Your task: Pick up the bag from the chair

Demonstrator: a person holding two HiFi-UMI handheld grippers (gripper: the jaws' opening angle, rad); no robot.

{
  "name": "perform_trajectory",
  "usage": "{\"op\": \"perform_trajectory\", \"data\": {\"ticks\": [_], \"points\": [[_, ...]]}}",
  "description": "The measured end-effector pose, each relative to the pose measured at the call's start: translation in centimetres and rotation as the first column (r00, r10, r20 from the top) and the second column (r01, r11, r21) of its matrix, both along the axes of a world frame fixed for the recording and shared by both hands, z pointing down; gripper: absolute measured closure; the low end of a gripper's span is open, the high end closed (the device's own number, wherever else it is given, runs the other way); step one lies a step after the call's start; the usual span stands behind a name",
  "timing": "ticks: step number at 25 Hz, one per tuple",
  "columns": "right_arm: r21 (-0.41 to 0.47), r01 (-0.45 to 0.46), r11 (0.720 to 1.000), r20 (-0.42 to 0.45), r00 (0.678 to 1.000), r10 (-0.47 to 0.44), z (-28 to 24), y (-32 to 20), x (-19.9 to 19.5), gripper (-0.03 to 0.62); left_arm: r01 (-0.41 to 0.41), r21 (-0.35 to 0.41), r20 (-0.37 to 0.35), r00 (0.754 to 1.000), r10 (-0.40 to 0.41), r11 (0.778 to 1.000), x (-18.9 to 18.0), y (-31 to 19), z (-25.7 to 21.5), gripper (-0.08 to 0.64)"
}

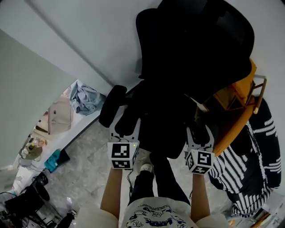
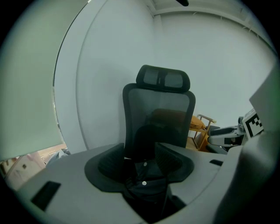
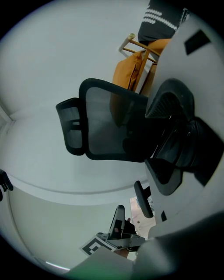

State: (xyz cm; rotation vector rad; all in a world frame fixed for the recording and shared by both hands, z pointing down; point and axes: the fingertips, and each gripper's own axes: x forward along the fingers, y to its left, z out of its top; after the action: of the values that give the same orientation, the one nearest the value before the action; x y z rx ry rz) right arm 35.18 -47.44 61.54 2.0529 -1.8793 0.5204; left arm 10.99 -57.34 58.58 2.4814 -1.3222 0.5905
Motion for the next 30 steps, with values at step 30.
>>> {"op": "perform_trajectory", "data": {"ticks": [30], "points": [[-0.238, -0.038, 0.971, 0.077, 0.995, 0.058, 20.0, -5.8, 4.3, 0.249, -0.166, -0.268, -0.03, 0.986, 0.163, 0.949, 6.7, -8.7, 23.6, 0.262]]}}
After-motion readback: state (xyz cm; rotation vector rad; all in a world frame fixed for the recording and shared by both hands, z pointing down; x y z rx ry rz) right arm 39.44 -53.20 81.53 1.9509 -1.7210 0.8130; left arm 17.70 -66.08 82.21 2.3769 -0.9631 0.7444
